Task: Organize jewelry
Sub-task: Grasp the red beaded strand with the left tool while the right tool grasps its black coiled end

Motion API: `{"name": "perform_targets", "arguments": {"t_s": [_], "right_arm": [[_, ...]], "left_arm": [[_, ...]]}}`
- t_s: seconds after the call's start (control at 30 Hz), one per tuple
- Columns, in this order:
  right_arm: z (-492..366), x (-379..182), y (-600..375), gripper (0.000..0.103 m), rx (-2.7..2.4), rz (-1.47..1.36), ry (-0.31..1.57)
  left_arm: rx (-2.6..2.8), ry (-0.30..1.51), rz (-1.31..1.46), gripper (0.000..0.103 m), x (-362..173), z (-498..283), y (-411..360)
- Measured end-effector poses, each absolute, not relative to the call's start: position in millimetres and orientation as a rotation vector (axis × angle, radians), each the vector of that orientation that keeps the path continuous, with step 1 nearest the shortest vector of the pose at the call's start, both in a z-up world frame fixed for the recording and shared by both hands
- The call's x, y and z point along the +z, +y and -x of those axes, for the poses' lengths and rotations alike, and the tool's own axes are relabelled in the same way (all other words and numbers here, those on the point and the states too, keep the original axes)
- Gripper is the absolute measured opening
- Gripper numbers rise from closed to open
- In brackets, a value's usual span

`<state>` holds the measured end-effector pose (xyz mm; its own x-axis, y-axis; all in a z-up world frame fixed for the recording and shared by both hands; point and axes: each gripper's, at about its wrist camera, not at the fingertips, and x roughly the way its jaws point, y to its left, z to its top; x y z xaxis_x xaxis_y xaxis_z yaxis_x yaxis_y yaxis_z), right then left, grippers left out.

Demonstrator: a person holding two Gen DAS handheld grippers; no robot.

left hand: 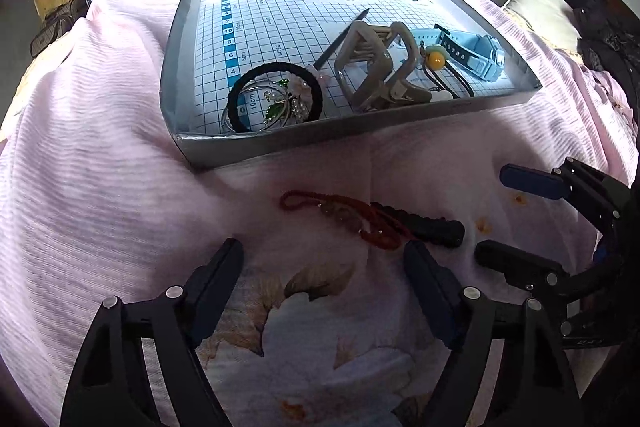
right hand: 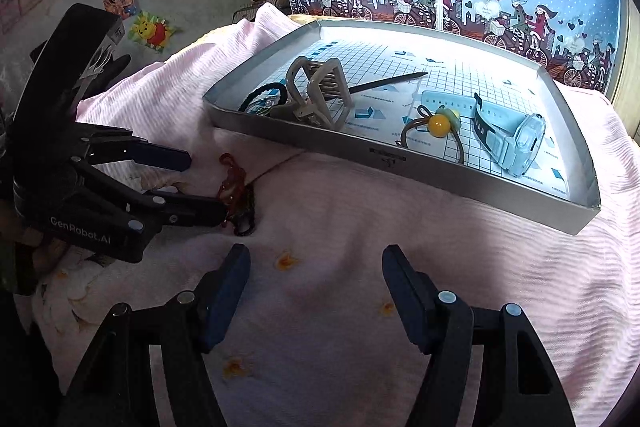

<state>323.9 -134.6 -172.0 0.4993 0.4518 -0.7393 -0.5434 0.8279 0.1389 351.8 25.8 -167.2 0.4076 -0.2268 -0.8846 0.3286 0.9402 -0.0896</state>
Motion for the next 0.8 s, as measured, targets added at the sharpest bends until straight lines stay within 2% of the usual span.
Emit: {"name": "perform_targets", "arguments": {"t_s": [0.23, 0.4, 0.63, 0.8], "right_arm": [[-322.9, -171.0, -133.0, 0.063, 0.607, 0.117, 0.839], [-320.6, -169.2, -129.3, 0.058, 0.628, 0.12, 0.82], [-322.2, -169.2, -116.9, 0.048, 0.665, 0.119, 0.817], [-325.6, -169.0, -109.3, 0.047, 0.681, 0.117, 0.821]], "left_arm": [[-0.348, 1.105, -0.056, 0.071, -169.8, -357.8, 31.5], [-0.343, 1.112, 0.001, 0.058, -170.4, -363.9, 41.4], [-0.344, 1.12, 0.094, 0.047, -168.4, -367.1, 58.2], [-0.325, 1.133, 0.16, 0.032, -167.6, -367.6, 72.6]]}}
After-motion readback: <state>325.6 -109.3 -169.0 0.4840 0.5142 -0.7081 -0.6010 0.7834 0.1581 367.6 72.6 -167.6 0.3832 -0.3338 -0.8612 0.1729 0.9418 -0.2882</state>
